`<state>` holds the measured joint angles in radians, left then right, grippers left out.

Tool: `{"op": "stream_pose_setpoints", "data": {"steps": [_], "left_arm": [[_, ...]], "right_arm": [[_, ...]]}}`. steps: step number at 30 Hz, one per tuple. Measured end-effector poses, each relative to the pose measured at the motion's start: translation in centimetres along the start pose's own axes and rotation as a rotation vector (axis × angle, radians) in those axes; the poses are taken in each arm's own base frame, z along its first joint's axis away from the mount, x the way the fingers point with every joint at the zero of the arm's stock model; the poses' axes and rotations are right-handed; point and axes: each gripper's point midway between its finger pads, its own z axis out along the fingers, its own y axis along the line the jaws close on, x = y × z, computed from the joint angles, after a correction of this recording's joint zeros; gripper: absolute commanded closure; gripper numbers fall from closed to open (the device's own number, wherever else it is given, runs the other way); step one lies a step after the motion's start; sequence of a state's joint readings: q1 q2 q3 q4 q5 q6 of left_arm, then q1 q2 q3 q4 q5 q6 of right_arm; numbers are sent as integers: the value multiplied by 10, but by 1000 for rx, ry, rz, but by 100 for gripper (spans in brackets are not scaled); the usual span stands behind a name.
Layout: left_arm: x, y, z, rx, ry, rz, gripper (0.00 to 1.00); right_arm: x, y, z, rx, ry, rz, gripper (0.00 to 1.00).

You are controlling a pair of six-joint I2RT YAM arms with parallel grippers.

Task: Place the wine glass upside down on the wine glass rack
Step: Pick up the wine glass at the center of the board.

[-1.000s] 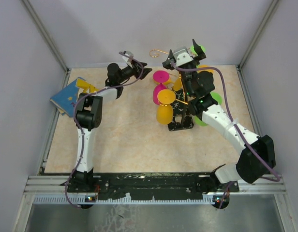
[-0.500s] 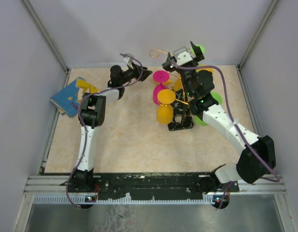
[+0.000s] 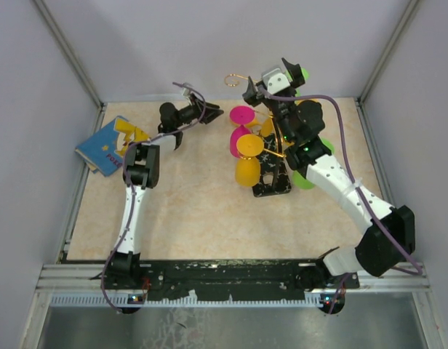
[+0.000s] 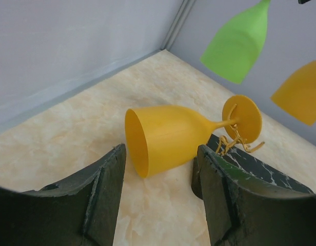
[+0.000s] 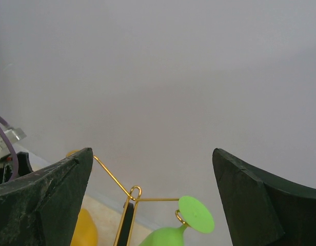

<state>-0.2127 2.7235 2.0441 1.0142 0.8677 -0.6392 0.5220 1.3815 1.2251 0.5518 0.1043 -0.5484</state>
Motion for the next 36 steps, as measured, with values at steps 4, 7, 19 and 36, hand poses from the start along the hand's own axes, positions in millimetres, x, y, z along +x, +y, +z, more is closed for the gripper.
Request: {"op": "stream_pose_setpoints", "data": {"steps": [4,7,19,36], "left_arm": [[14,-4,-7,48,21,-52,35],[22,-8,-10,75,34,-80,35],[30,-10,-12,95,19,-107,34],[40,3,23,-18,55,-94,34]], "right_arm": [[-8,-3,2,2,-18,3,1],[-9,-2,2,-6,-24,3,1],[-7,2,2,-26,-17,2,1],[-5,-2,2,-10,-8,-26,1]]}}
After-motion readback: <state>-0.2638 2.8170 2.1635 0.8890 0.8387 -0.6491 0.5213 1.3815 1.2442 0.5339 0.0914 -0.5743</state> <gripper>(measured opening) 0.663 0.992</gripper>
